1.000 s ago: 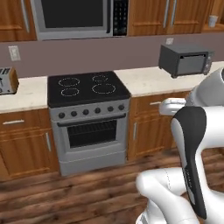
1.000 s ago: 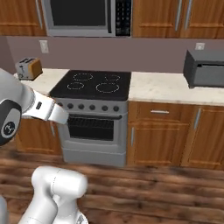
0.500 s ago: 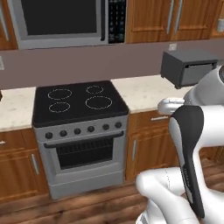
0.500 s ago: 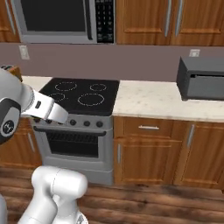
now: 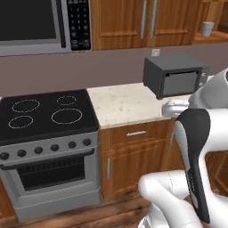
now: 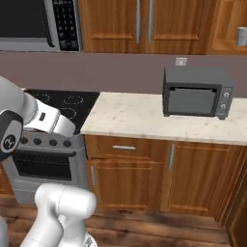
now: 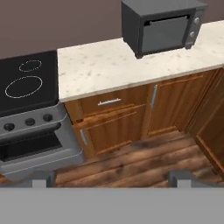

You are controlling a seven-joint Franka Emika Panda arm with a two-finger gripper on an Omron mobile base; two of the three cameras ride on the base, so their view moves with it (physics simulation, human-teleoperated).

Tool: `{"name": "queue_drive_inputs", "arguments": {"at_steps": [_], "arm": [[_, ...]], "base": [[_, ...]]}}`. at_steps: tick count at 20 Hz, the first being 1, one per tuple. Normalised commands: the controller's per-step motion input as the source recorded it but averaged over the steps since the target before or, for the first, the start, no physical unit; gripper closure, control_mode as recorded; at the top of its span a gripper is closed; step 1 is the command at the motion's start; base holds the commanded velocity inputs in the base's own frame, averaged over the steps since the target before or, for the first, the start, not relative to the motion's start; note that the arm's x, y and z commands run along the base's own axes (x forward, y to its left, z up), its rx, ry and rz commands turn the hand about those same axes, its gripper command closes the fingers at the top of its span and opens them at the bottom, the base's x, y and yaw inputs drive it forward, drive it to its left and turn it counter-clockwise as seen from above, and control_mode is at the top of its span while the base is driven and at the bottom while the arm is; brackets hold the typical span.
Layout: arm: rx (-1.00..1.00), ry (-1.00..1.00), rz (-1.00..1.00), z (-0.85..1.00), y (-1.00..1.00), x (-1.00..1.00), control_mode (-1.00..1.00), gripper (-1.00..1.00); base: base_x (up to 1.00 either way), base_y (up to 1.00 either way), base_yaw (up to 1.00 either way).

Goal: There is a bowl on the dining counter. Grab a lemon wedge from the fridge and place it in the bowl. Then get the liquor bottle and glass cup from the cabinet and place them next to the bowl.

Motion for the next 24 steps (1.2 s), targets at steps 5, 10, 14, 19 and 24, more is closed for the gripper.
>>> {"name": "queue_drive_inputs", "arguments": {"at_steps": [5,10,14,19,24], "arm": [[0.00,0.00,0.00,0.00,0.00,0.00,1.00,-1.00],[0.00,0.00,0.00,0.00,0.00,0.00,1.00,-1.00],[0.00,0.00,0.00,0.00,0.00,0.00,1.00,-1.00],[0.00,0.00,0.00,0.00,0.00,0.00,1.00,-1.00],[0.00,0.00,0.00,0.00,0.00,0.00,1.00,-1.00]], "base": [[1.00,-0.51,0.05],[1.00,-0.28,0.11],[1.00,-0.25,0.13],[0.85,-0.46,0.12],[0.49,-0.87,0.12]]}}
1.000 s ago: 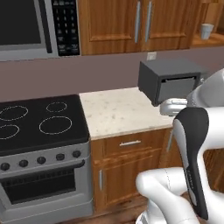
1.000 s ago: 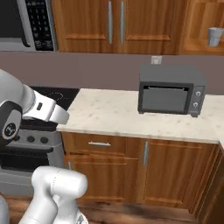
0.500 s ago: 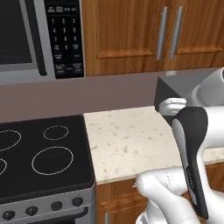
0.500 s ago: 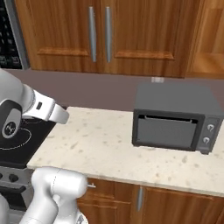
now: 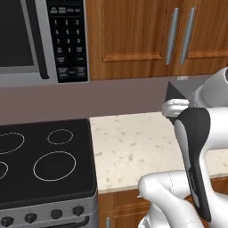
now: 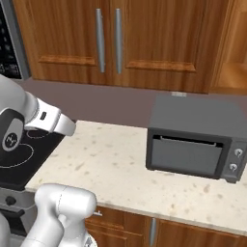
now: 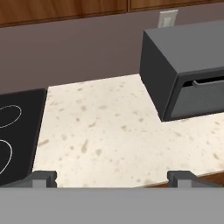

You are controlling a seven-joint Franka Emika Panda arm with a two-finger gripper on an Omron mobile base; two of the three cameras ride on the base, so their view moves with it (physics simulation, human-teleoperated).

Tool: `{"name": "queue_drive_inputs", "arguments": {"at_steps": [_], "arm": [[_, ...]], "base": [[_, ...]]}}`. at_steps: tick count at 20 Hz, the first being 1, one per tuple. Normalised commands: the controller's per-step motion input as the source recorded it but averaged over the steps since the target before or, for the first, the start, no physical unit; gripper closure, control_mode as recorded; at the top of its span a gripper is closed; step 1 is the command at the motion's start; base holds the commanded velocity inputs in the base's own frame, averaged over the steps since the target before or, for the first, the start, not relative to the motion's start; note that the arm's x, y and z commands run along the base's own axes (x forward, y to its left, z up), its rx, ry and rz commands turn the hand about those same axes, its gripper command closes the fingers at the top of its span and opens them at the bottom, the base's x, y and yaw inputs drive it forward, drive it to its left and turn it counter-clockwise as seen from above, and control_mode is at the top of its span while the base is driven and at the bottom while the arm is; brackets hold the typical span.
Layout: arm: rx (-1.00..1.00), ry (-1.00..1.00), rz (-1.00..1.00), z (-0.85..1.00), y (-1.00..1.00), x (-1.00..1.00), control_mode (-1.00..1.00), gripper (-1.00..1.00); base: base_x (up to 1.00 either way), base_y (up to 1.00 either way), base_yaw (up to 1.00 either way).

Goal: There is a bowl on the dining counter. Grab a lemon wedge from the fridge and place it in the bowl. Then get the liquor bottle and glass cup from the cabinet and place them next to the bowl.

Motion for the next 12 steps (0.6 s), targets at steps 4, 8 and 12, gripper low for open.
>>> {"name": "queue_drive_inputs", "arguments": {"at_steps": [4,8,12], "arm": [[0.00,0.00,0.00,0.00,0.00,0.00,1.00,-1.00],[0.00,0.00,0.00,0.00,0.00,0.00,1.00,-1.00],[0.00,0.00,0.00,0.00,0.00,0.00,1.00,-1.00]], "base": [[0.37,-1.00,0.11],[0.30,-1.00,0.09],[0.01,-1.00,0.01]]}}
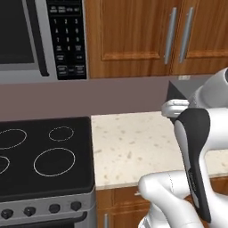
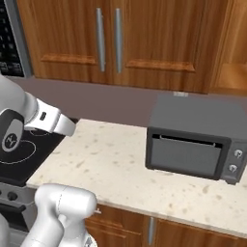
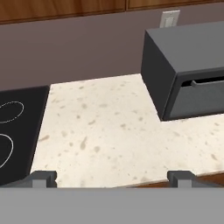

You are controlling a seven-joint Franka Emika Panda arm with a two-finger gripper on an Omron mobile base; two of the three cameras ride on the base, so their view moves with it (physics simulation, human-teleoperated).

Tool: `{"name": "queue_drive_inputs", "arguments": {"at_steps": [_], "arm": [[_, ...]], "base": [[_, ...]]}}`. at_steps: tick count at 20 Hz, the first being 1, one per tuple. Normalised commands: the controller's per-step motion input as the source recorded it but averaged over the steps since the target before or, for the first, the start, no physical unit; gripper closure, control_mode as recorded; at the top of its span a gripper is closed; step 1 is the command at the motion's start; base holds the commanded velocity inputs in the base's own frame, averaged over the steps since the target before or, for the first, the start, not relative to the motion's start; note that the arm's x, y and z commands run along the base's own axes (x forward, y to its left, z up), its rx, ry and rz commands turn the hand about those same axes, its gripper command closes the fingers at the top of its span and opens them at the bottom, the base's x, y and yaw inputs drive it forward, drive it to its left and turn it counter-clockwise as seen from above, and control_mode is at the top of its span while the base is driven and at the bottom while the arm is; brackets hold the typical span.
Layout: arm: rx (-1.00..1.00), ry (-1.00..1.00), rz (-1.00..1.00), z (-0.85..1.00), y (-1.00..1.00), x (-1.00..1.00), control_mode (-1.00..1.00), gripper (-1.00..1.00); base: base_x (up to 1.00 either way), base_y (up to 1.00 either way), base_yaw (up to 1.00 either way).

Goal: There is a bowl on the dining counter. Grab a lemon wedge from the fridge and place it in the bowl. Then get the liquor bottle and glass cup from the cabinet and place them next to the bowl.

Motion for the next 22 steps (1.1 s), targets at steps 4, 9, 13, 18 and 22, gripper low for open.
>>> {"name": "queue_drive_inputs", "arguments": {"at_steps": [4,9,13,18,22], "arm": [[0.00,0.00,0.00,0.00,0.00,0.00,1.00,-1.00],[0.00,0.00,0.00,0.00,0.00,0.00,1.00,-1.00],[0.00,0.00,0.00,0.00,0.00,0.00,1.00,-1.00],[0.00,0.00,0.00,0.00,0.00,0.00,1.00,-1.00],[0.00,0.00,0.00,0.00,0.00,0.00,1.00,-1.00]], "base": [[-0.17,-1.00,-0.02],[-0.25,-1.00,-0.07],[-0.13,-1.00,-0.12],[0.11,-1.00,-0.13],[0.87,-0.79,-0.01]]}}
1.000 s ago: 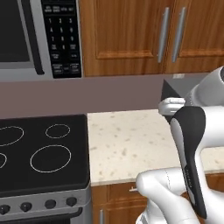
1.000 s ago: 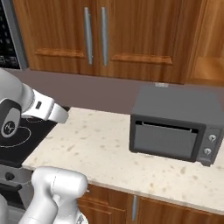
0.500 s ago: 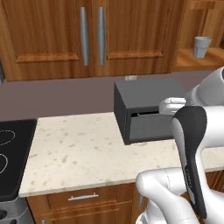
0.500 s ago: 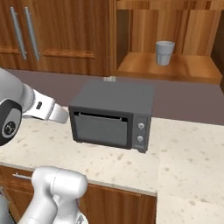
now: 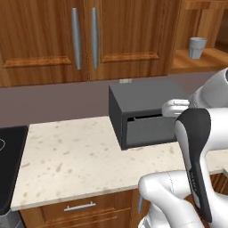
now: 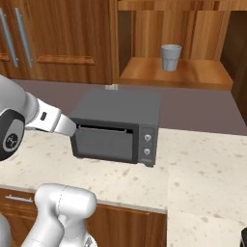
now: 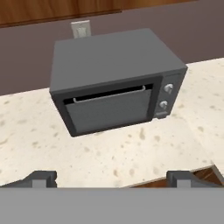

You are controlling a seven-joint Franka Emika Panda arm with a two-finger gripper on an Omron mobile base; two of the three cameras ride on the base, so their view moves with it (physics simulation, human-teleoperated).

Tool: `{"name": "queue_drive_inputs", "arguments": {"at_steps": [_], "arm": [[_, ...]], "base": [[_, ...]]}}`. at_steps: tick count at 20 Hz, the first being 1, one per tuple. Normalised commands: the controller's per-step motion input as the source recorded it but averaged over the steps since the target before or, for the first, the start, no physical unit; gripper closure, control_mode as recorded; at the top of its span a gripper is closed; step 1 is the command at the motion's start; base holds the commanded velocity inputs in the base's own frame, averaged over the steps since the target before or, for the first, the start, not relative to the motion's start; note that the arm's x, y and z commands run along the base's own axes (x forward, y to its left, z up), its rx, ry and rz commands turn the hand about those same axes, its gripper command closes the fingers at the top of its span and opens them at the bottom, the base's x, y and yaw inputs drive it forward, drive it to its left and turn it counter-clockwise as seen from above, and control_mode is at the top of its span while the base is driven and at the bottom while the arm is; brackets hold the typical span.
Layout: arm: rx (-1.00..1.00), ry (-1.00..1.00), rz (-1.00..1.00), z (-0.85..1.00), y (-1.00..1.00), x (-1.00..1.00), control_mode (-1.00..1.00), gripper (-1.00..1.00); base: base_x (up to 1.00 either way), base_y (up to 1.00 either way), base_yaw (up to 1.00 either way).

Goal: There is a bowl on the dining counter. Grab a lemon wedge from the fridge and place it in the bowl. Then get the liquor bottle and glass cup from the cabinet and place them next to the bowl.

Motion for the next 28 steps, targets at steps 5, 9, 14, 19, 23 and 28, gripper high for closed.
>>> {"name": "queue_drive_inputs", "arguments": {"at_steps": [5,9,14,19,23,28], "arm": [[0.00,0.00,0.00,0.00,0.00,0.00,1.00,-1.00],[0.11,-0.04,0.00,0.21,-0.83,0.84,-1.00,-1.00],[0.06,-0.27,0.00,0.53,-0.87,0.20,-1.00,-1.00],[0.05,-0.35,0.00,0.65,-0.96,0.08,-1.00,-1.00],[0.04,-0.34,-0.05,0.56,-0.92,0.19,-1.00,-1.00],[0.12,-0.18,-0.08,0.33,-0.58,0.69,-1.00,-1.00]], "base": [[1.00,-0.85,0.00],[0.00,0.00,0.00],[0.00,0.00,0.00],[0.00,0.00,0.00],[0.00,0.00,0.00],[0.00,0.00,0.00]]}}
